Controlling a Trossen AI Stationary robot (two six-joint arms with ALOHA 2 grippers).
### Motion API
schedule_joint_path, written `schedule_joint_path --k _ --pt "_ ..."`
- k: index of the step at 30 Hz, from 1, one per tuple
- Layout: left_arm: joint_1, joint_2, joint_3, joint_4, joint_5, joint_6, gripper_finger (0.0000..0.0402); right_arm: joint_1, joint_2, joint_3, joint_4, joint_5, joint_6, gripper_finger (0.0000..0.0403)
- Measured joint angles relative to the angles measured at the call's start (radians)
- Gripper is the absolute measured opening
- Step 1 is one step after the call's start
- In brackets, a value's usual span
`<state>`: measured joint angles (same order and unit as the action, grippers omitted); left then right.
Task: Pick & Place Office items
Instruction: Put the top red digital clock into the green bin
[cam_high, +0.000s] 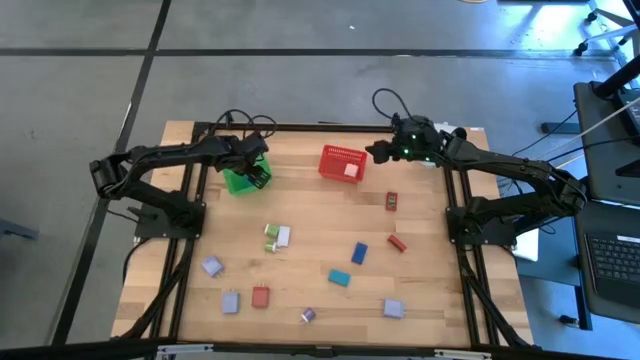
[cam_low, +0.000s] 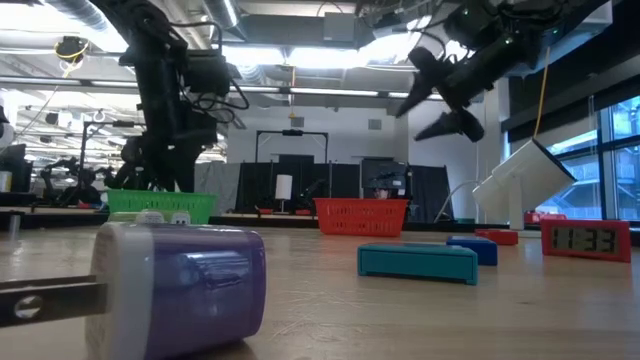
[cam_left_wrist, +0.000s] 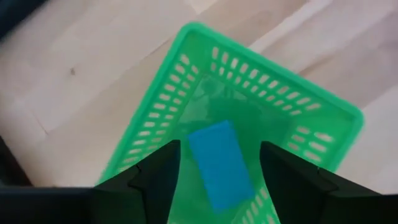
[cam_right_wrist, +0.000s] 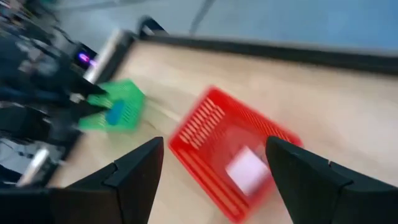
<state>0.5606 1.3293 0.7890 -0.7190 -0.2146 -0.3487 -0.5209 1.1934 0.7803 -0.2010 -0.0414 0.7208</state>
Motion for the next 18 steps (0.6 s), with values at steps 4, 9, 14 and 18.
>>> schedule_joint_path --k 4,9,14,18 --pt "0.0 0.0 0.068 -0.074 -0.003 0.091 0.0228 0.028 0.0 0.0 -0.165 0.001 0.072 0.0286" --pt "0.0 0.0 0.158 -0.085 -0.026 0.126 0.0226 0.114 0.0 0.0 -0.312 0.05 0.193 0.0286" --pt "0.0 0.0 0.241 -0.085 -0.049 0.15 0.0227 0.203 0.0 0.0 -0.394 0.145 0.391 0.0286" --pt "0.0 0.0 0.299 -0.072 -0.083 0.2 0.0227 0.278 0.029 0.0 -0.441 0.203 0.511 0.0286"
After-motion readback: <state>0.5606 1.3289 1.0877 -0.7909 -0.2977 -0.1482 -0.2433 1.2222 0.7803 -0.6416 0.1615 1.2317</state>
